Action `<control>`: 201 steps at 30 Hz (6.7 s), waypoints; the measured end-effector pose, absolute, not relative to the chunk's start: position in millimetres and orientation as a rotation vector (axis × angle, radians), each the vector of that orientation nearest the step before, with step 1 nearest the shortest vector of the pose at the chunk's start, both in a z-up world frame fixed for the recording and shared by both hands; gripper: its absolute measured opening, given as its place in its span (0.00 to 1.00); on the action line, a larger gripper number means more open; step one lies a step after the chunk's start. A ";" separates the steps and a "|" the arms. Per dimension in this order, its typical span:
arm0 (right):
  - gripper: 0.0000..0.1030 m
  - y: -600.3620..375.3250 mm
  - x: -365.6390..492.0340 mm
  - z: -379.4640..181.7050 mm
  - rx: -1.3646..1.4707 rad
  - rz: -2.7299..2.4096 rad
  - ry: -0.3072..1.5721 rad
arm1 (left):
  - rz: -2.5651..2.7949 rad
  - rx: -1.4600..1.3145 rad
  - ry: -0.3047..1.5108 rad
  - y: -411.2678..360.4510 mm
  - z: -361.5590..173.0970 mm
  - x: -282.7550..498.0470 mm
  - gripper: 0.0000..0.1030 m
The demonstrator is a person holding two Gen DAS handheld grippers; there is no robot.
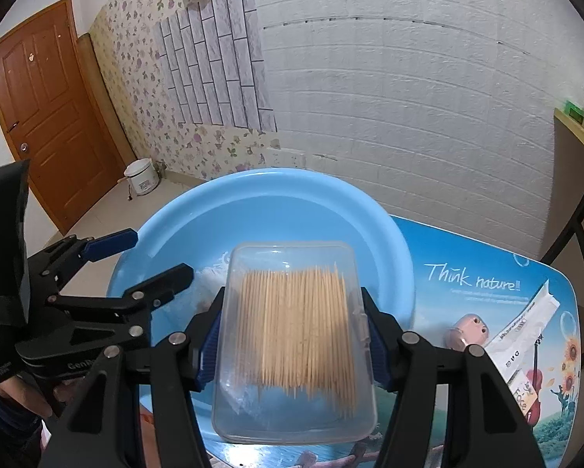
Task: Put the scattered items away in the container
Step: 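Open the left tool to drop the bag while the right tool drops the toothpick box into the basin, then withdraw both tools from the basin back over the table, then reach for and grasp the 'Face' tissue pack with the right tool, then grasp the pink-and-white figurine with the left tool while the right tool holds the tissue pack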
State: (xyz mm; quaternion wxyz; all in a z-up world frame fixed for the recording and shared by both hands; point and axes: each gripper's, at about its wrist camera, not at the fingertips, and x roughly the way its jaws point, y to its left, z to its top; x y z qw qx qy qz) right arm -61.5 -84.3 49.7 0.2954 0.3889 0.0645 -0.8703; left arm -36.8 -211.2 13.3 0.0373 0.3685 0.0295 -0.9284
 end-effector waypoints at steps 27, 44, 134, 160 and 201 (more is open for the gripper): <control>0.75 -73.4 -72.5 51.0 1.011 -2.325 0.116 | -2.862 1.090 0.102 -207.1 26.5 -15.8 0.81; 0.75 26.4 -52.3 50.0 1.047 -2.463 0.061 | -2.979 1.081 0.040 -126.0 45.9 -0.5 0.82; 0.81 179.4 -65.0 -31.2 1.150 -2.428 0.197 | -2.818 1.392 0.183 24.7 -68.5 -61.2 0.93; 0.98 146.0 -109.4 -46.5 1.020 -2.228 0.415 | -2.794 1.393 0.225 23.8 -78.8 -91.7 0.93; 0.66 144.1 -108.5 -58.6 1.098 -2.226 0.336 | -2.744 1.272 0.236 20.6 -80.7 -94.6 0.33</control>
